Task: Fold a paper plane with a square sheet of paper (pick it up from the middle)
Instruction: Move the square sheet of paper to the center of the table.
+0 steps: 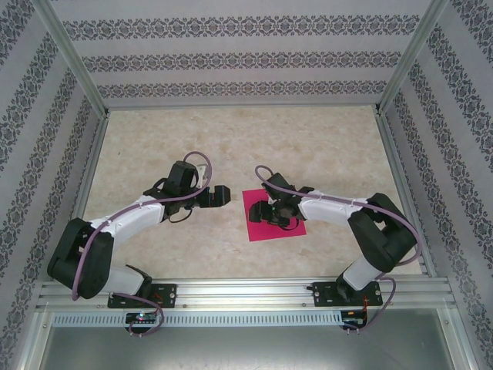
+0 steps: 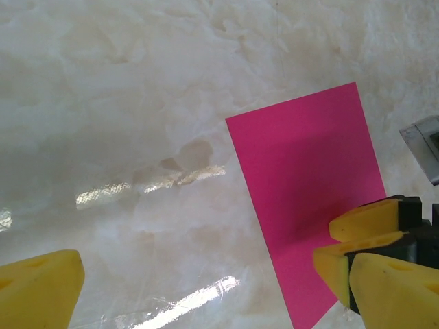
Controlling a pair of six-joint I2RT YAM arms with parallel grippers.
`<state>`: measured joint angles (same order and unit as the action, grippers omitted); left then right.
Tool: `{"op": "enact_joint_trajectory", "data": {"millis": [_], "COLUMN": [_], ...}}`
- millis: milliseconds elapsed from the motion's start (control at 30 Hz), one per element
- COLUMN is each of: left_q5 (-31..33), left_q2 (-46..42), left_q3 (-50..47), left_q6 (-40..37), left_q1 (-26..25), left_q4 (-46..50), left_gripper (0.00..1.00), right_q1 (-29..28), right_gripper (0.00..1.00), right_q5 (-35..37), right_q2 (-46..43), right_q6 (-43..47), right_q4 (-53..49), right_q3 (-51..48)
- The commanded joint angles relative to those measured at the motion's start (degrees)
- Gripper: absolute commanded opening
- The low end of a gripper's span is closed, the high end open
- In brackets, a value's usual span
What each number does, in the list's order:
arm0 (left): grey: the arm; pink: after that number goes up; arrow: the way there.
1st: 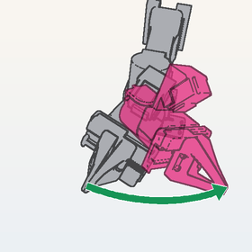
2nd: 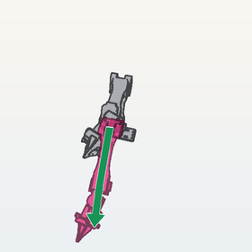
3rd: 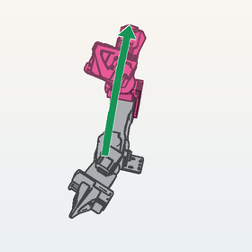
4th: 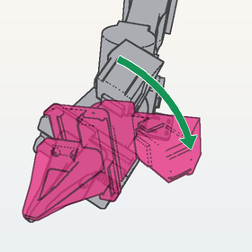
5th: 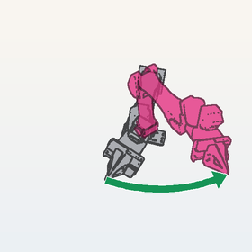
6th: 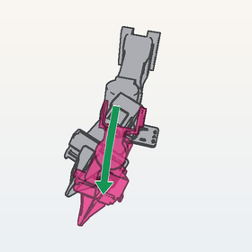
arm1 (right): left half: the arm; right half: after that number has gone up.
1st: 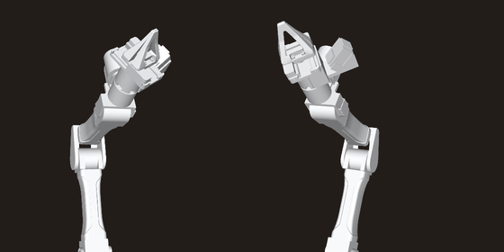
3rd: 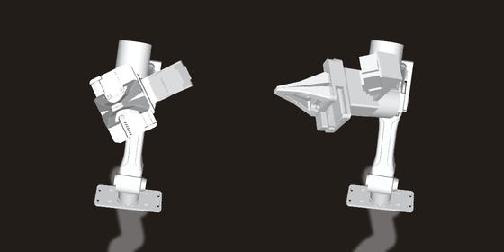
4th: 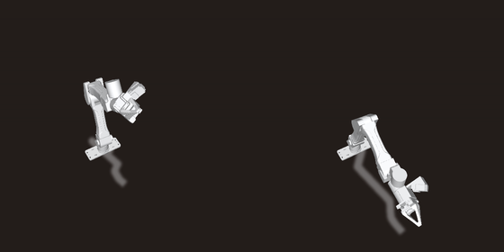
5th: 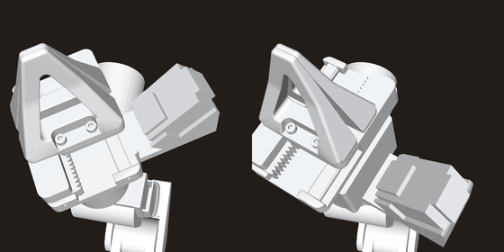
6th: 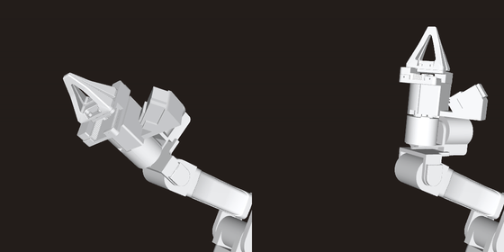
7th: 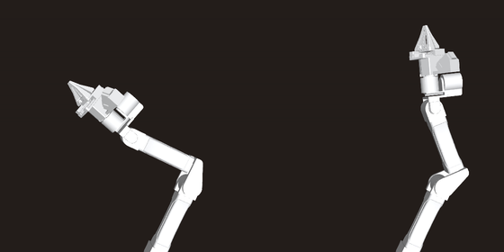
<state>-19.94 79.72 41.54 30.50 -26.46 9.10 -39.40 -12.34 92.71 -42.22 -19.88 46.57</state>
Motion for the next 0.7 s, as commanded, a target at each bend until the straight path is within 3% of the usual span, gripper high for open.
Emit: {"op": "enact_joint_trajectory", "data": {"millis": [0,200,367,533,667], "left_q5": [2.39,3.27,3.96,5.72,6.18], "left_q2": [0.52,0.63,-0.17,-2.68,-3.6], "left_q3": [1.16,1.86,3.41,4.14,4.13], "left_q6": [0.6,0.57,0.41,1.69,2.57], "left_q1": [-0.83,-0.88,-0.89,-0.9,-0.88], "left_q4": [-0.81,0.44,3.16,3.69,1.8], "left_gripper": [1.0,1.0,1.0,1.0,1.0], "right_q1": [-0.66,-1.41,-1.99,-1.86,-1.19], "right_gripper": [0.69,0.69,0.68,0.73,0.8], "right_q5": [2.68,3.18,5.65,13.84,21.75], "right_q2": [2.89,7.8,6.4,-0.29,-0.33], "right_q6": [-1.96,-3.64,-4.18,-0.24,3.52], "right_q4": [3.45,4.56,0.67,-7.64,-17.01], "right_q3": [0.72,5.85,9.63,12.87,16.72]}}
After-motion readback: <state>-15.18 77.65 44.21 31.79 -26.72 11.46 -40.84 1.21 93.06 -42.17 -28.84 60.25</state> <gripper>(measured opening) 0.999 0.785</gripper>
